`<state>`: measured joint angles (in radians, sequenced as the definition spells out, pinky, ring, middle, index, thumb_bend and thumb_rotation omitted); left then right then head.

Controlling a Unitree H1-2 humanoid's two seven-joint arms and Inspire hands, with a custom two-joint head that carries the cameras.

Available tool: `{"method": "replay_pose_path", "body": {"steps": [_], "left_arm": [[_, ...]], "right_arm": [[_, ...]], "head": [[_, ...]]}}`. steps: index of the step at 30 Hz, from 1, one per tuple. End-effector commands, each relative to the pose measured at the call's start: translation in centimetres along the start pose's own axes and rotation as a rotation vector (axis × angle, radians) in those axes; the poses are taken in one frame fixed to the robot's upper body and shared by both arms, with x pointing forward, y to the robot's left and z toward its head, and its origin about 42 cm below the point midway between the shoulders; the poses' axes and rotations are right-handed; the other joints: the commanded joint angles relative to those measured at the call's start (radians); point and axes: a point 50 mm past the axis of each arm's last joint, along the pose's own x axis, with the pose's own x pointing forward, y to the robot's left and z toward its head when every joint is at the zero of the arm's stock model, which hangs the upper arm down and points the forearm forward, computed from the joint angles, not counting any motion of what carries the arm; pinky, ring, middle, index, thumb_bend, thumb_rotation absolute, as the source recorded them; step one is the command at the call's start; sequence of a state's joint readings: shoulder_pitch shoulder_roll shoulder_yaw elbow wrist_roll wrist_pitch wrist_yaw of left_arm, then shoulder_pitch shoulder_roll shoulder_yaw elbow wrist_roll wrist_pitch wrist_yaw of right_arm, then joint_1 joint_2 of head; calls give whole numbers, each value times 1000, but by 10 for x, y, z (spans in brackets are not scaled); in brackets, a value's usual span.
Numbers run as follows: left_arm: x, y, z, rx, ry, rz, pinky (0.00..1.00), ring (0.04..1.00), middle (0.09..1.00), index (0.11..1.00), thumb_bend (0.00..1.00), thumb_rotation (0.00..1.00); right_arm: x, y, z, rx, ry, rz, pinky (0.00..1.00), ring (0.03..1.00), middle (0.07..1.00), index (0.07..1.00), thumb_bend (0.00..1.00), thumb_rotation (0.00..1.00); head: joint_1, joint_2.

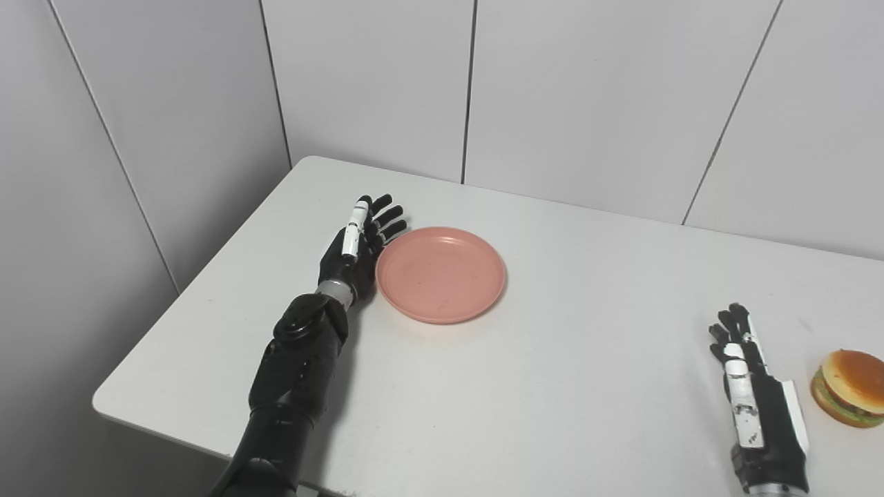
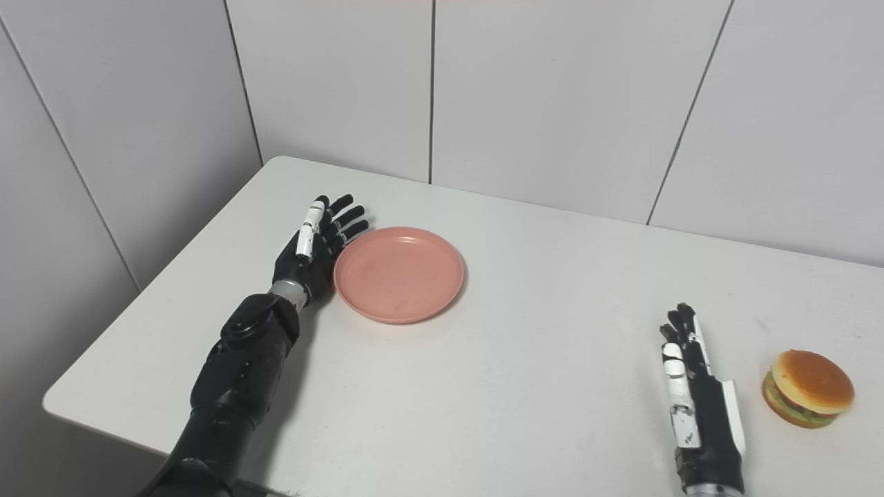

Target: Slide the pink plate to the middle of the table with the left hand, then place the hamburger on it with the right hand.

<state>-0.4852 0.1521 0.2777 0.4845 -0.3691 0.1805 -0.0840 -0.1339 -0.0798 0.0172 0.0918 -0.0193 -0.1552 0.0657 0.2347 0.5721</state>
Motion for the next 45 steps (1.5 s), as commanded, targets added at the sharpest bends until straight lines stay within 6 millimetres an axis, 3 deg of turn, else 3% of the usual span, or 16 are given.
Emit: {"method": "replay_pose_path", "body": {"steps": [1,16,34,45], "left_arm": [[3,-11,2,4,8,-35,867,859,857,847,349,1000],[-19,-58,-23,-15,75,-176,871,864,869,859,354,1000],[-59,-109,-26,14,104,-353,889,875,882,872,337,1000],[-69,-108,-36,31,121,-381,877,875,884,878,339,1000]], "right_arm": [[-15,9,-17,25,76,-6,952,938,957,973,226,1000],[-15,17,-10,5,77,-9,922,934,956,975,265,1000],[-12,25,-1,-11,96,-5,911,935,961,970,273,1000],[-11,28,3,-49,89,-19,891,923,950,962,309,1000]], "head": [[-8,5],[-91,47],[-184,94],[-252,101]]}}
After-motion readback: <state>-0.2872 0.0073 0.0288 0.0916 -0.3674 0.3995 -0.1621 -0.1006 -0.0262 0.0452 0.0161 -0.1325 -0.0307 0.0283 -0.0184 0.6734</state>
